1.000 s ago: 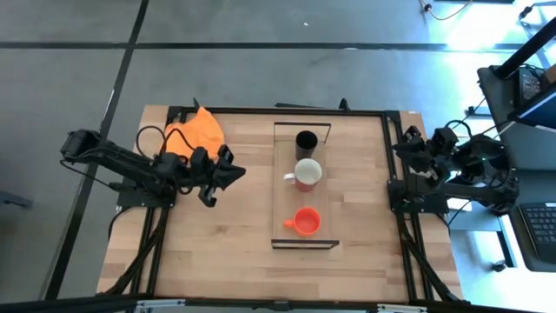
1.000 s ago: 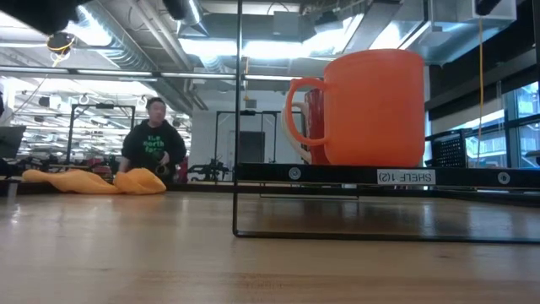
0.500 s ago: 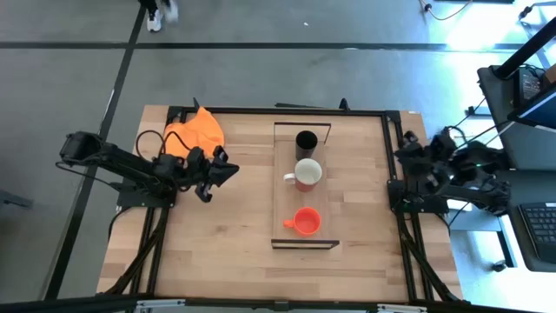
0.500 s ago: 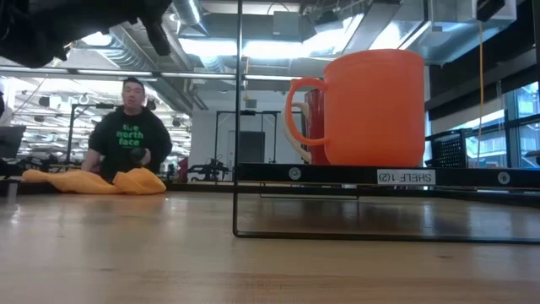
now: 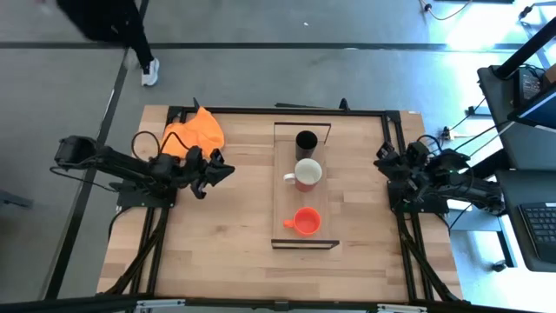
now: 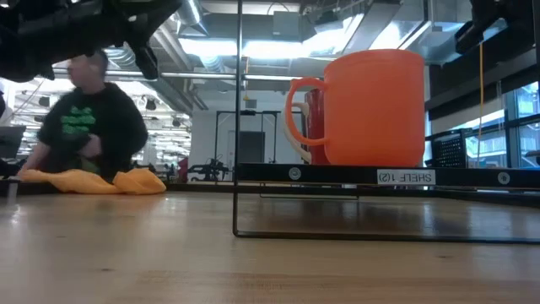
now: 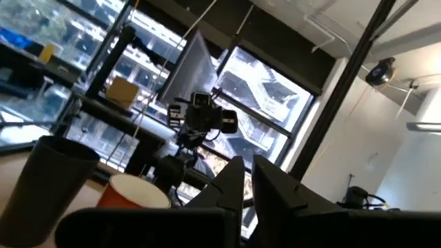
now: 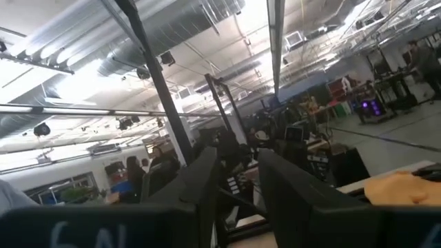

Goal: Stack small to large cups/mugs on shelf
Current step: Return to Home Position

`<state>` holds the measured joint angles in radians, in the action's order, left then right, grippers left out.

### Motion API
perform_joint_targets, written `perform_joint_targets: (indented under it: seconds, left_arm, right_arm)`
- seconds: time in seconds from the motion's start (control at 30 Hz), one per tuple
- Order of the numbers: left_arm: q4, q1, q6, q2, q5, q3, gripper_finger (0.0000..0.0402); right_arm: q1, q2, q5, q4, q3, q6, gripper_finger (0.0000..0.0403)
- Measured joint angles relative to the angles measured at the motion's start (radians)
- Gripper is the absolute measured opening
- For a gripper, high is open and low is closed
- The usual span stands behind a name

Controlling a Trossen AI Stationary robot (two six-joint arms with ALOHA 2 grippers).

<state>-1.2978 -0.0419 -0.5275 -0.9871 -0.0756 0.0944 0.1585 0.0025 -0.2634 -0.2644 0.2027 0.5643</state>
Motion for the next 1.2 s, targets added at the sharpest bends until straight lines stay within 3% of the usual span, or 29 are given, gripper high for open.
perform_joint_targets:
  seconds: [0.1, 0.3, 0.57, 0.93, 1.1, 1.2]
  left_arm:
    - [0.11, 0.027, -0.031, 0.044, 0.056, 0.015, 0.0025]
    - [0.591, 0.096, -0.048, 0.177, 0.211, 0.136, 0.0025]
    - [0.949, 0.196, 0.0, 0.497, 0.219, 0.157, 0.0025]
    - [1.219, 0.196, 0.047, 0.877, 0.094, 0.156, 0.0025]
    - [1.271, 0.196, 0.091, 0.986, 0.028, 0.152, 0.0025]
    - [1.264, 0.196, 0.112, 0.985, 0.032, 0.146, 0.0025]
  right_arm:
    - [0.0, 0.0, 0.0, -0.02, -0.01, 0.004, 0.011]
    - [0.0, 0.0, 0.0, -0.026, -0.011, 0.005, 0.011]
    - [0.0, 0.0, 0.0, -0.025, -0.011, 0.007, 0.011]
    - [0.0, 0.0, 0.007, -0.02, -0.011, -0.024, 0.011]
    - [0.0, 0.0, 0.007, -0.02, -0.011, -0.068, 0.011]
    - [0.0, 0.0, 0.007, -0.021, -0.011, -0.098, 0.011]
